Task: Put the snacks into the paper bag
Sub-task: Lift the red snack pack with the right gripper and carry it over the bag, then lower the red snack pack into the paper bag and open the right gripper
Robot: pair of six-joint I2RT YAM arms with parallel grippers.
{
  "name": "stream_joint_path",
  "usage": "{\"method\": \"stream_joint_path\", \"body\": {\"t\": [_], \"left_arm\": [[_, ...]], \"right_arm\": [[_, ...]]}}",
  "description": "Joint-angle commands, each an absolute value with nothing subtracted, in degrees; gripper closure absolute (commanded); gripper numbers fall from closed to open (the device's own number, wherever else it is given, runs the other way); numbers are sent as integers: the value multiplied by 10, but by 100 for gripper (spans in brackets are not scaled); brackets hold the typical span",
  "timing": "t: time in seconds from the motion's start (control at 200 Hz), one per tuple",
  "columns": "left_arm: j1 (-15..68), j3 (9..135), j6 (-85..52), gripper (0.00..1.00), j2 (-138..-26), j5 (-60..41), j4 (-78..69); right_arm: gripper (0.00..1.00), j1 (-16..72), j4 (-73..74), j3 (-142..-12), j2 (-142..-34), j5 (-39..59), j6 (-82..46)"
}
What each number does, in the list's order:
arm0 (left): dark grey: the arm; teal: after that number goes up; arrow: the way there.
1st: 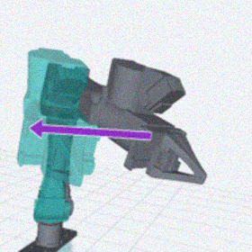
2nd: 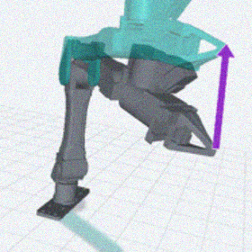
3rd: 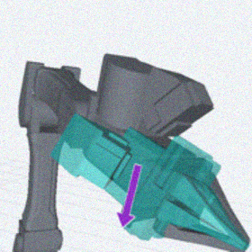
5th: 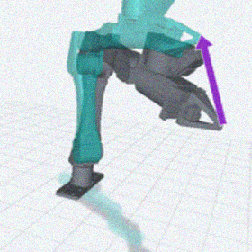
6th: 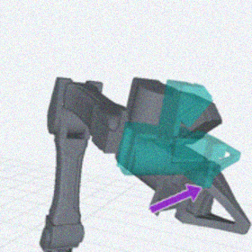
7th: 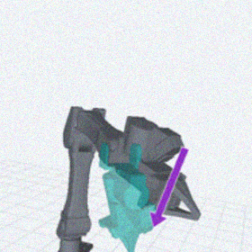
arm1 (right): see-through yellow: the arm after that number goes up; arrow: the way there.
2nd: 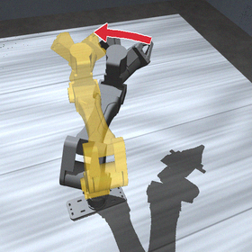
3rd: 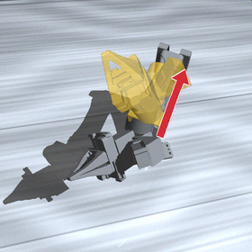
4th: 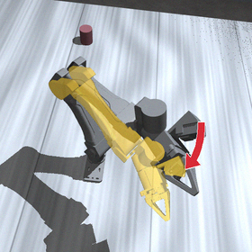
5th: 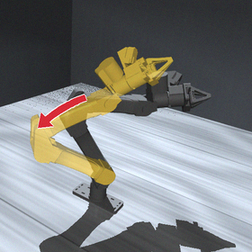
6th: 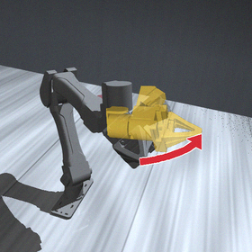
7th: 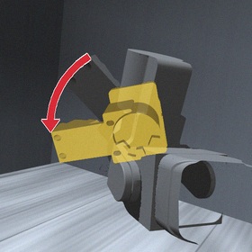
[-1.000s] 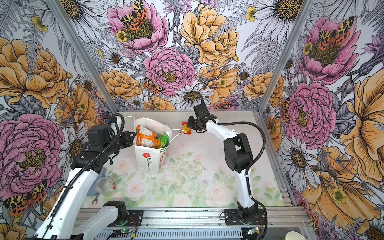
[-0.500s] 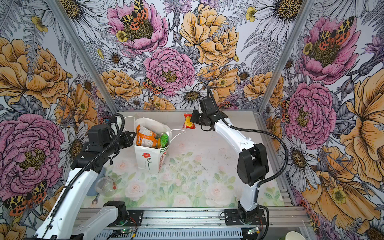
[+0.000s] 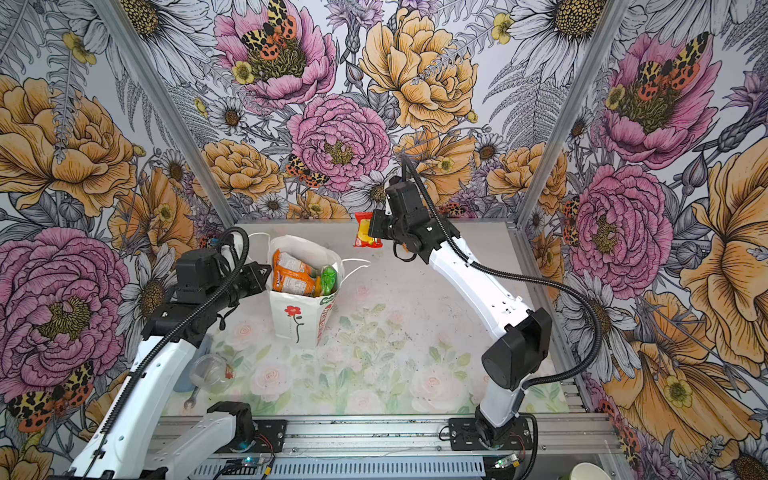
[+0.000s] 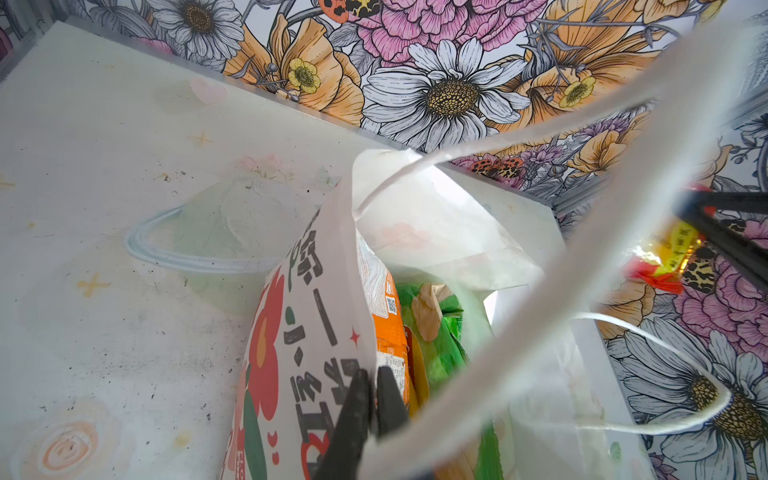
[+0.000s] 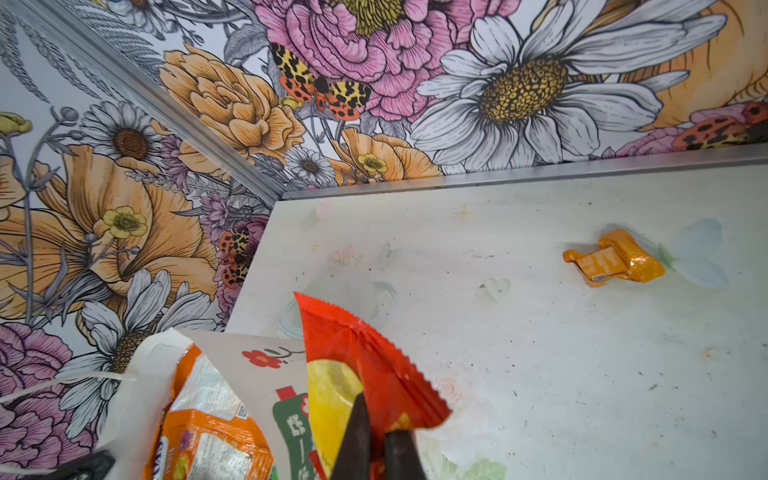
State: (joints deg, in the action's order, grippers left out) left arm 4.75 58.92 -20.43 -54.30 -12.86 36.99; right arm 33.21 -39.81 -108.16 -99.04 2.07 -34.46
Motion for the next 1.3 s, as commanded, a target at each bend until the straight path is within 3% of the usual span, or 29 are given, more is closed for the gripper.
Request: {"method": "stream_joint_path", "body": {"t": [0.0, 0.37, 1.296], "left_arm": [[49, 595, -203, 91, -534, -142, 344], [47, 595, -203, 91, -535, -143, 344], [36, 593, -206, 91, -541, -147, 342]], "right_arm": [[97, 353, -403, -1122, -971, -10, -321], [97, 471, -420, -1179, -996, -90, -260], [97, 581, -428, -1149, -1077, -14, -216]]}}
